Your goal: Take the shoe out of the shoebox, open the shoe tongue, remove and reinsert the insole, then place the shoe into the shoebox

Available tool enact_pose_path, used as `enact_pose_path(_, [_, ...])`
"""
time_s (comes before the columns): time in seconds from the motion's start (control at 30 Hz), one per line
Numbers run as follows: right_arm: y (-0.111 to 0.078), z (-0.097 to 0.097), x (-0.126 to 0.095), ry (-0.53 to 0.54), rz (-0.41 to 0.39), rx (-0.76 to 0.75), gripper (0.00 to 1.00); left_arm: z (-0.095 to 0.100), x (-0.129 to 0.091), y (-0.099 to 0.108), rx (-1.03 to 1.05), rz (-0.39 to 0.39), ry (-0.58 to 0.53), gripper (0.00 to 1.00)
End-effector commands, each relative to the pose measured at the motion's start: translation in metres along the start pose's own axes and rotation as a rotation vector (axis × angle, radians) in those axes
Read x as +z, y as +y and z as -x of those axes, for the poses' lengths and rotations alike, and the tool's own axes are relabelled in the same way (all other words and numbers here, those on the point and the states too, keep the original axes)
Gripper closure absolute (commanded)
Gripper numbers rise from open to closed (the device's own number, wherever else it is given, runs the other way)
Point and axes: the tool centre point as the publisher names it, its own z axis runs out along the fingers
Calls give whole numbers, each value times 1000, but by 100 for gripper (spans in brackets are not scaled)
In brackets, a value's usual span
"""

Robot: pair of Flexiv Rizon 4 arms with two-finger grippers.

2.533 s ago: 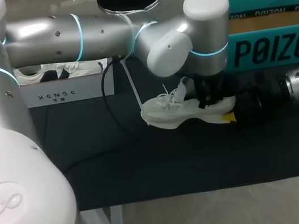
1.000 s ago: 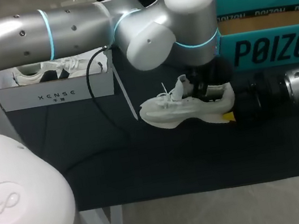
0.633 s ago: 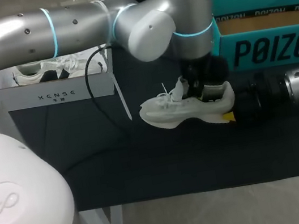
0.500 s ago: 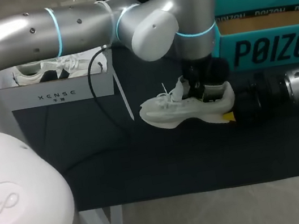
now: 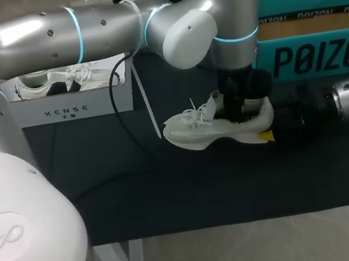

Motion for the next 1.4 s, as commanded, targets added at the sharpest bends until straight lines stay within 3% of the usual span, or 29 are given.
enact_pose_path(0.03, [-3,2,4,-1,-3,0,100,-2,4,0,0,3,3,62])
enact_pose_path(0.27, [-3,2,4,-1,-3,0,100,-2,18,-3,-1,22,-19,65])
enact_pose_path(0.57, [-3,2,4,-1,-3,0,100,2,54,-5,-10,59,-56,70])
enact_pose_path(0.6, [-3,2,4,-1,-3,0,100,0,55,-6,-18,58,-60,73])
enact_pose_path(0.67, [-3,2,4,-1,-3,0,100,1,62,-5,-18,63,-79,100])
enact_pose_path(0.7, [-3,2,4,-1,-3,0,100,1,63,-5,-21,64,-83,100])
enact_pose_path(1.4, [-3,2,4,-1,-3,0,100,-5,26,0,-6,81,-202,100])
